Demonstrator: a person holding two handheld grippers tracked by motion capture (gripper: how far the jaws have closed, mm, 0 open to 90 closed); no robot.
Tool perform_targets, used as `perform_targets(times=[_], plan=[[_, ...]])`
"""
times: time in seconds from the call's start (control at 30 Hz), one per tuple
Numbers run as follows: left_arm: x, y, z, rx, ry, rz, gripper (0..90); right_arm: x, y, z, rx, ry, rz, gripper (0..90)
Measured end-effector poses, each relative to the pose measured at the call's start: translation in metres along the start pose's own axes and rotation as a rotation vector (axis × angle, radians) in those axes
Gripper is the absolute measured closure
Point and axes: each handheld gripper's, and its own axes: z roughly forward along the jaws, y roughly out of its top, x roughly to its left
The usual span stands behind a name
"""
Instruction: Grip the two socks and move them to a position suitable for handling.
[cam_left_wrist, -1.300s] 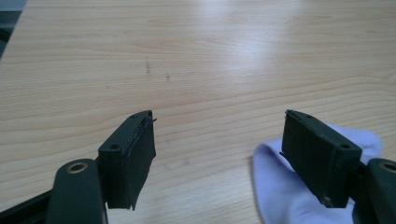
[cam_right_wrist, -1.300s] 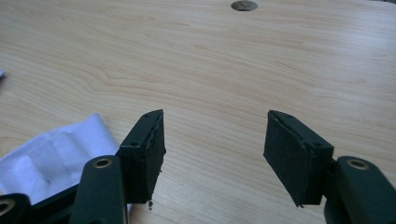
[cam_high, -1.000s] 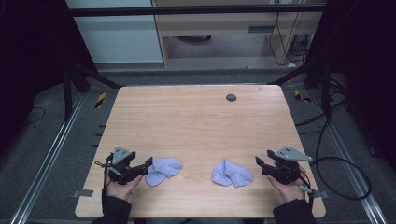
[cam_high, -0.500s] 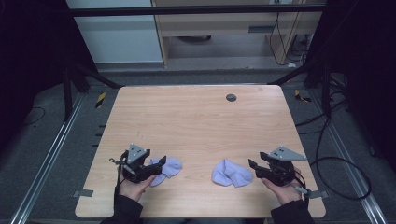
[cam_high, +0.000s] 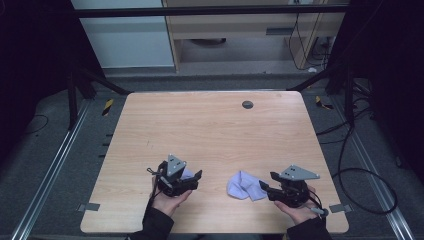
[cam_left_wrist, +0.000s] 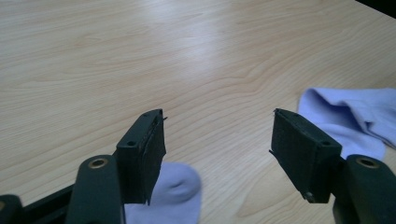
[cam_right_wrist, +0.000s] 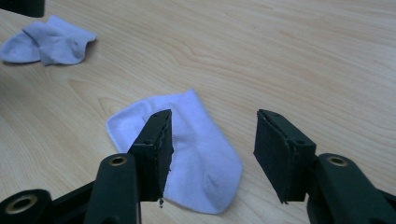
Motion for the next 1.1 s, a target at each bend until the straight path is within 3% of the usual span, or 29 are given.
perform_targets(times=[0.43,1.1], plan=[[-0.033,0.001,0.026,0.055,-0.023,0.051,40.9,0.011,-0.013,0.015,0.073,0.034,-0.057,54.1],[-0.068,-0.012,0.06,0.121,-0.059,0.086,50.0,0.019,-0.024,0.027,0.128,0.069,-0.087,62.7]])
